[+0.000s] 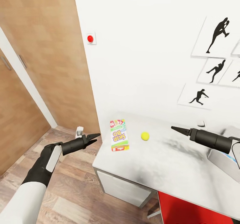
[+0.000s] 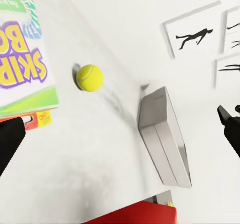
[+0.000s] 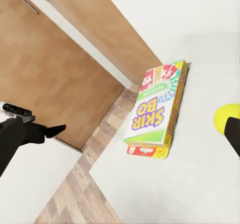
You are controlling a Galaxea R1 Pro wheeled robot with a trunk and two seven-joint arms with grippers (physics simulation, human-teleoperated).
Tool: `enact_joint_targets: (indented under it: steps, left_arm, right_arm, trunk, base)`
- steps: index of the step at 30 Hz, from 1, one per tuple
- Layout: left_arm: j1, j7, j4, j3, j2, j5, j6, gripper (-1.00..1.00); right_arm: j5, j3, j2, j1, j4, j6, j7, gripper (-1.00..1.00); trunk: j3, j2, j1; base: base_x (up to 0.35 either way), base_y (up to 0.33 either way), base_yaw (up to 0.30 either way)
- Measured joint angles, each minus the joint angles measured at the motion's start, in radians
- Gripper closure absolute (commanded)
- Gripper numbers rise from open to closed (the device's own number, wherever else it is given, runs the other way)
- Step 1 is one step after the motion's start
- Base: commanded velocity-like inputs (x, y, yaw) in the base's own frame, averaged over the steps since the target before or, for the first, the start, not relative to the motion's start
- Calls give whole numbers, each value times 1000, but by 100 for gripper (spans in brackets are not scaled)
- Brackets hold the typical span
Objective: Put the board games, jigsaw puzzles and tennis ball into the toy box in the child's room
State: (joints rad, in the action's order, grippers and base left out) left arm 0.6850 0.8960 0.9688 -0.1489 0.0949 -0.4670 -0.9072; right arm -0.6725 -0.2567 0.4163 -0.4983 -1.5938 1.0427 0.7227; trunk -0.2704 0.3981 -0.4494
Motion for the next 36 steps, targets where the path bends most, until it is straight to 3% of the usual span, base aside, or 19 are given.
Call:
enact_joint_targets:
  steps: [8,13,20,36]
  left_arm:
    - [0,0,-2,-15,5,1,4,-100]
    - [-1,1,-5,-59,7,3,9,-100]
    - [-5,1,-8,-91,8,5,12,-100]
    - [-12,2,-10,-107,9,6,13,-100]
  right_arm:
    - [4,2,-12,-1,0,0,-3,-100]
    - [6,3,-17,-1,0,0,-3,-100]
    - [7,4,-20,-1,0,0,-4,-100]
    - [7,4,-27,-2,0,0,-32,-100]
  trunk:
    - [10,0,0]
    - [17,0,0]
    - [28,0,0]
    - [52,0,0]
  base:
    - [0,0,-148]
    - [0,0,-144]
    - [0,0,-134]
    - [0,0,-116]
